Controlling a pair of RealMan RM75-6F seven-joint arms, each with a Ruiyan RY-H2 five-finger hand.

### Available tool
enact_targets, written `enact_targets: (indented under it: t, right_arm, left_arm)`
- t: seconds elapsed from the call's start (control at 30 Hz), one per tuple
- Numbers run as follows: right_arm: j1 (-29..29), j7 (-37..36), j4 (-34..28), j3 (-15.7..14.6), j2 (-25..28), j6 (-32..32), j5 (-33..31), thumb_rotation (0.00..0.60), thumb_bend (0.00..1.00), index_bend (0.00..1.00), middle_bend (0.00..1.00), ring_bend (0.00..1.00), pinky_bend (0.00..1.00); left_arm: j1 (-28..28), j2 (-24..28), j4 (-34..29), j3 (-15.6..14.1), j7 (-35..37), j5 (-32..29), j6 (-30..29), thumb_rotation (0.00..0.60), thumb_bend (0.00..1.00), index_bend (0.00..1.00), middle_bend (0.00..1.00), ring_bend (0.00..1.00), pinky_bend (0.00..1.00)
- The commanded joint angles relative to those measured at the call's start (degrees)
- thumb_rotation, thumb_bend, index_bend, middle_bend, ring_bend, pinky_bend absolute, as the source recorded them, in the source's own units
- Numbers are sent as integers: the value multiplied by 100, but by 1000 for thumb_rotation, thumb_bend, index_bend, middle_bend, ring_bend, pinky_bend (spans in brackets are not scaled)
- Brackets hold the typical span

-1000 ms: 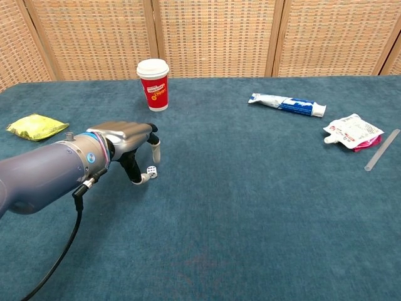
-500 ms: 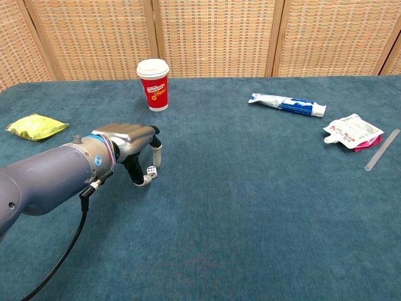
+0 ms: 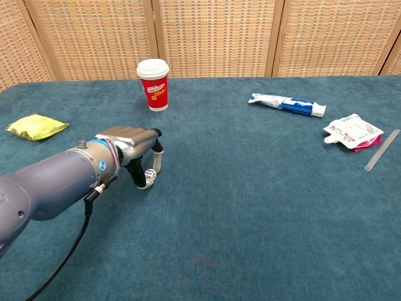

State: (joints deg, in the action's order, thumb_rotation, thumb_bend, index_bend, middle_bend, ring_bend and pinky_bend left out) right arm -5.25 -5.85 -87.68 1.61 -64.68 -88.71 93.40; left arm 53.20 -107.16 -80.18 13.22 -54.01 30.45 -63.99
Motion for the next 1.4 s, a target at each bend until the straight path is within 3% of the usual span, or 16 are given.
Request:
enact_targets:
  t: [0.03,0.43,0.87,0.97,1.13,1.2,1.4]
  right_arm:
    - [10,-5,-5,4,6,-34,16,600,0,0,0,0,0]
    - [16,-41,8,23,13,-39,-14,600,0,0,0,0,0]
    - [20,-29,-4,17,11,-32,-10,600,0,0,0,0,0]
    - [22,-30,-4,15,11,-38,-2,600,0,0,0,0,0]
    - [26,-36,-3,9,13,-56,23,600,0,0,0,0,0]
    - [30,-46,1,12,15,-61,16,600,0,0,0,0,0]
    - [25,-18,7,4,2,-51,34,600,0,0,0,0,0]
  left_arm:
    - [-25,16,-32,-11,70,68,-29,600,522,515,0,0,0]
    - [-101,497,-669,26,244,574,-293,600,523,524,0,0,0]
    - [-60,1617,-2156,420,437,1475,-621,600,516,501,0,0,0]
    - [-66,1738,-2325,428,488,1617,-689,600,502,426,0,0,0]
    - [-64,1789,-2387,389,589,1701,-699,600,433,158,0,0,0]
    - [-72,1800,-2381,350,592,1763,-750,600,389,100,0,0,0]
    - [-139,1824,-2399,234,710,1904,-825,600,379,48,0,0,0]
